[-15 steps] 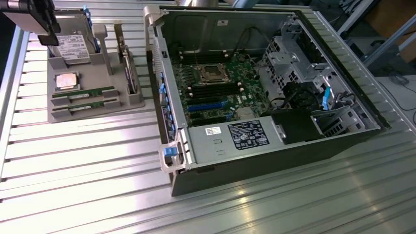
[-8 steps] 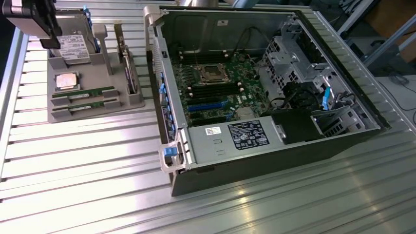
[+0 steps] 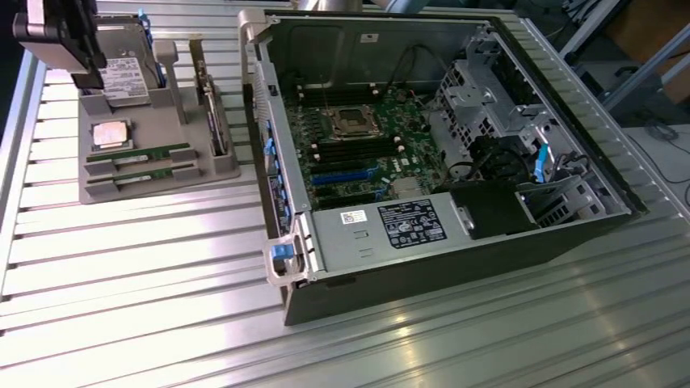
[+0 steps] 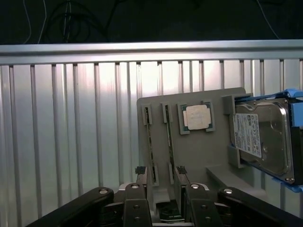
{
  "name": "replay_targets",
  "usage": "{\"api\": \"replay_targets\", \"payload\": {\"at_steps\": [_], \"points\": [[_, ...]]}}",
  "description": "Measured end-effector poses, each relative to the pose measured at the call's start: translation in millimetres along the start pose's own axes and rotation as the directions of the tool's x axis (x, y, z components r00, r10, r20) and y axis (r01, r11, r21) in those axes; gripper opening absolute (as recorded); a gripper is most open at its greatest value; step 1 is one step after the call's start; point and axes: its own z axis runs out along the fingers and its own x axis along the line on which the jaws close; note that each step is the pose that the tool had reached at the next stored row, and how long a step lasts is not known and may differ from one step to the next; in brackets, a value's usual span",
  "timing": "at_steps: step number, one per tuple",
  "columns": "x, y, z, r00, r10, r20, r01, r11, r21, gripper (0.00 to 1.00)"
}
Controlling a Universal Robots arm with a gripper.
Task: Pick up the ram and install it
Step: 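Pick up the ram and move it above insertion slot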
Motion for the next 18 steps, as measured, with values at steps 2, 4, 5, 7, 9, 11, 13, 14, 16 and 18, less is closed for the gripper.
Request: {"api": "replay_targets", "payload": {"at_steps": [2, 4, 5, 7, 9, 11, 13, 14, 16, 18], "points": [[0.1, -0.2, 3.4, 1.0000, 0.000, 0.0000, 0.000, 1.0000, 0.0000, 0.36], [0.1, -0.2, 5.0, 1.0000, 0.000, 0.0000, 0.000, 1.0000, -0.0001, 0.36], [0.2, -0.3, 6.4, 1.0000, 0.000, 0.0000, 0.000, 1.0000, 0.0000, 0.36], [0.2, -0.3, 8.5, 1.0000, 0.000, 0.0000, 0.000, 1.0000, 0.0000, 0.36], [0.3, -0.4, 10.2, 1.0000, 0.000, 0.0000, 0.000, 1.0000, 0.0000, 0.36], [0.4, -0.6, 13.4, 1.0000, 0.000, 0.0000, 0.000, 1.0000, 0.0000, 0.36], [0.5, -0.7, 15.9, 1.0000, 0.000, 0.0000, 0.000, 1.0000, 0.0000, 0.36], [0.6, -0.7, 17.5, 1.0000, 0.000, 0.0000, 0.000, 1.0000, 0.0000, 0.36], [0.6, -0.8, 18.9, 1.0000, 0.000, -0.0001, 0.000, 1.0000, 0.0000, 0.36], [0.8, -0.9, 20.3, 1.0000, 0.000, 0.0000, 0.000, 1.0000, 0.0000, 0.36]]}}
